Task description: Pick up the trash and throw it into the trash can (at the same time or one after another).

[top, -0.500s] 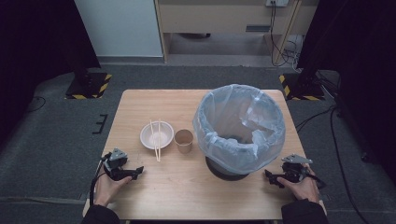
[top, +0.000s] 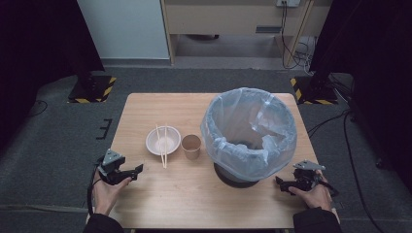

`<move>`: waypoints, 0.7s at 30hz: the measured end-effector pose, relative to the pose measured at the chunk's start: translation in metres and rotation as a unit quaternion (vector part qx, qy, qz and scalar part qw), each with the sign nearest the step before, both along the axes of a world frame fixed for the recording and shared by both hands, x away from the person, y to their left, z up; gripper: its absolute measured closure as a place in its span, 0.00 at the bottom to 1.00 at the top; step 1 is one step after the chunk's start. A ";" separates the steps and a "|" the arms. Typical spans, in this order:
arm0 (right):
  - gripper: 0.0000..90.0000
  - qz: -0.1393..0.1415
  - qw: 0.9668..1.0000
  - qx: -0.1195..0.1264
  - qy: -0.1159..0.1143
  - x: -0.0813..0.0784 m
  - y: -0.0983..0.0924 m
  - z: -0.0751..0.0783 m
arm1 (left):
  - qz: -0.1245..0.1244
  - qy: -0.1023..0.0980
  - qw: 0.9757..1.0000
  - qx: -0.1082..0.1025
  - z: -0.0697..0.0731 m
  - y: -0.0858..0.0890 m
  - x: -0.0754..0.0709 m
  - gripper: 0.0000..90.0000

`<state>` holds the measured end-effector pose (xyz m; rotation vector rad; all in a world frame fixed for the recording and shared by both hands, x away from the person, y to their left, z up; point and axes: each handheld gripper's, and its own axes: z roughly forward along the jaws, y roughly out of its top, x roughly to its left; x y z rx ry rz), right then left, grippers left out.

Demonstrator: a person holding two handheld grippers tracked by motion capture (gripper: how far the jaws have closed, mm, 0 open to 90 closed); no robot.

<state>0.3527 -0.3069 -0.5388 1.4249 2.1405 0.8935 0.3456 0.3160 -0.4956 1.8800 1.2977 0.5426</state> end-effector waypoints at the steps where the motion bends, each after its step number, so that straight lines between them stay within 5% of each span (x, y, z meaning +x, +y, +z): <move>1: 0.01 0.000 1.000 0.000 0.000 0.000 0.000 0.000 | 0.001 -0.006 1.000 -0.003 0.002 0.000 -0.001 0.19; 12: 0.01 0.003 1.000 -0.001 -0.002 0.001 -0.001 0.000 | 0.022 -0.063 0.997 -0.034 0.028 -0.004 -0.012 0.20; 21: 0.01 0.005 1.000 -0.002 -0.002 0.001 -0.001 0.000 | 0.024 -0.116 0.991 -0.059 0.049 -0.008 -0.015 0.21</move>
